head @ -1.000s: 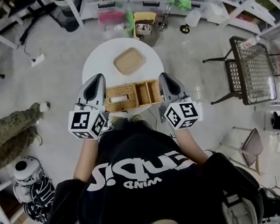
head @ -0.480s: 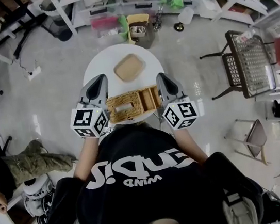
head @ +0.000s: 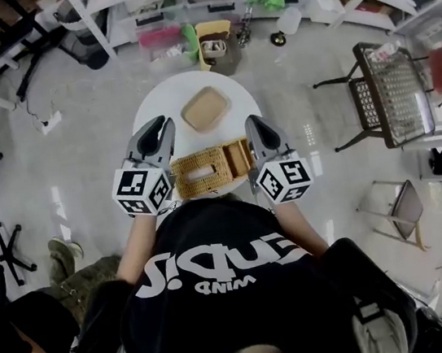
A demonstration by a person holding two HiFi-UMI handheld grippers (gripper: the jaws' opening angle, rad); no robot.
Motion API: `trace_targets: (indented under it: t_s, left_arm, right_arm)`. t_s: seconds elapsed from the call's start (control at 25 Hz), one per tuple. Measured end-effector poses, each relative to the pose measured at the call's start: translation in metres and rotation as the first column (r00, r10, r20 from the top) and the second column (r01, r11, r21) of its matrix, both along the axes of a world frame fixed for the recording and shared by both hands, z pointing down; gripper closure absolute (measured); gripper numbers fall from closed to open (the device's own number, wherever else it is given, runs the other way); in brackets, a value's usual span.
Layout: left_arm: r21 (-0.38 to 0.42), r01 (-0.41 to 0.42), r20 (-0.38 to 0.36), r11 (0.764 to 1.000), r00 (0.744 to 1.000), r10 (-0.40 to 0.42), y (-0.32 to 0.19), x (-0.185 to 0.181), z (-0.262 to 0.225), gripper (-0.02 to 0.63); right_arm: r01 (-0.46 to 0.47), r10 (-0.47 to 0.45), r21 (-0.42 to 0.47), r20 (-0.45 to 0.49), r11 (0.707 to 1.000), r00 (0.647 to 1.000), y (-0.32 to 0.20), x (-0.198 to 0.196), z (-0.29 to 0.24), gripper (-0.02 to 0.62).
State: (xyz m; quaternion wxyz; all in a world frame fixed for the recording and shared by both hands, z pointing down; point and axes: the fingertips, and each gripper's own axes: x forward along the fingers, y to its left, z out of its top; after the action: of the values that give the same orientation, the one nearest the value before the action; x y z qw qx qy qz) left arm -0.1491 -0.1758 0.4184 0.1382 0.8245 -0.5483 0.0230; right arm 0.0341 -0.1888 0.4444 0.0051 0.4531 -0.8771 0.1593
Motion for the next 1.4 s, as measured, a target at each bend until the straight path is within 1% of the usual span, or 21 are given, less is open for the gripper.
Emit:
trace_targets:
  t_s: [0.2,0.28,0.4,0.52,0.72,0.92,1.12,1.4]
  left_arm:
    - [-0.034,-0.019,-0.012,0.999,1.000,0.019,-0.008,-0.002,0.011,0.467]
    - [-0.049,-0.029,-0.023,0.998,0.999,0.028,-0.012,-0.001,0.014,0.421]
    - [-0.066,-0.041,-0.031,0.997,0.999,0.039,-0.018,-0.001,0.021,0.372]
    - [-0.103,-0.057,-0.030,0.993,0.998,0.054,-0.027,0.000,0.037,0.345]
    - [-0.170,-0.079,-0.017,0.982,0.997,0.077,-0.040,-0.001,0.071,0.337]
    - [-0.230,-0.129,0.014,0.965,0.991,0.136,-0.057,0.006,0.107,0.339]
    - [-0.318,-0.160,0.031,0.934,0.983,0.179,-0.074,0.014,0.156,0.336]
    - [-0.441,-0.174,0.049,0.880,0.975,0.217,-0.087,0.016,0.217,0.328]
  right_arm:
    - [-0.009,0.009,-0.010,-0.005,1.000,1.000,-0.003,-0.001,0.003,0.597]
    - [-0.011,0.011,-0.014,-0.005,1.000,1.000,-0.003,0.000,0.004,0.597]
    - [-0.016,0.016,-0.019,-0.008,1.000,1.000,-0.004,0.001,0.005,0.597]
    - [-0.022,0.022,-0.025,-0.009,0.999,1.000,-0.006,0.003,0.007,0.597]
    - [-0.032,0.031,-0.032,-0.012,0.999,0.999,-0.007,0.004,0.009,0.597]
    - [-0.045,0.045,-0.050,-0.005,0.998,0.999,-0.009,0.006,0.013,0.597]
    - [-0.057,0.057,-0.063,-0.014,0.996,0.998,-0.013,0.007,0.018,0.597]
    - [-0.095,0.092,-0.095,-0.034,0.991,0.995,-0.014,0.017,0.025,0.597]
